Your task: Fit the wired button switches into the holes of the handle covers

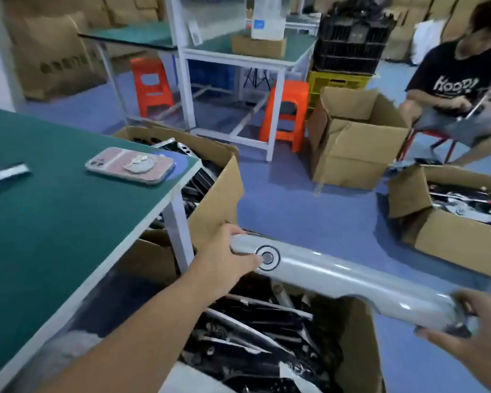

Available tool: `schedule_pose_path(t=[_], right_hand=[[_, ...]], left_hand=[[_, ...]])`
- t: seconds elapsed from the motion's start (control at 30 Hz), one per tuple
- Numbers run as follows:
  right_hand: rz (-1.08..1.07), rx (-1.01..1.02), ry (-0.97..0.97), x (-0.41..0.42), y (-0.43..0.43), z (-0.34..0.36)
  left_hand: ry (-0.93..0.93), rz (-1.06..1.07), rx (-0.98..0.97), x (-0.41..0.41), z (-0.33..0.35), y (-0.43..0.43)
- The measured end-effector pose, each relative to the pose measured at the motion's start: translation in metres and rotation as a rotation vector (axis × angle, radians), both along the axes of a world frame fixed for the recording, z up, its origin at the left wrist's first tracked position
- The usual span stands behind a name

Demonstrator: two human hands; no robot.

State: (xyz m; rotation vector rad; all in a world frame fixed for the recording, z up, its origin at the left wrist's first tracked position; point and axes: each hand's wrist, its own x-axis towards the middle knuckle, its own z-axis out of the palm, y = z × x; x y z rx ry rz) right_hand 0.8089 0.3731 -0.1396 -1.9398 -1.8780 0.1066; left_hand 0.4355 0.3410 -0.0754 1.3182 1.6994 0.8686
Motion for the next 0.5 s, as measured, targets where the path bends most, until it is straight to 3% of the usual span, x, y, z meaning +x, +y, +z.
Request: schedule_pose_path(t=[0.13, 0.33, 0.5], right_hand=[[0.040, -0.195, -0.005, -0.015, -0.033, -0.016], [0.062, -0.360, -0.078, -0.040, -0.022, -0.036], [0.115, -0.594, -0.162, -0.066, -0.021, -0.058]], left_hand=[[0.151, 0.009, -0.244, -0.010, -0.057, -0.003], [0.285, 0.018, -0.287, -0.040, -0.080, -0.005], [0.383, 0.018, -0.465, -0.075, -0.092, -0.017]])
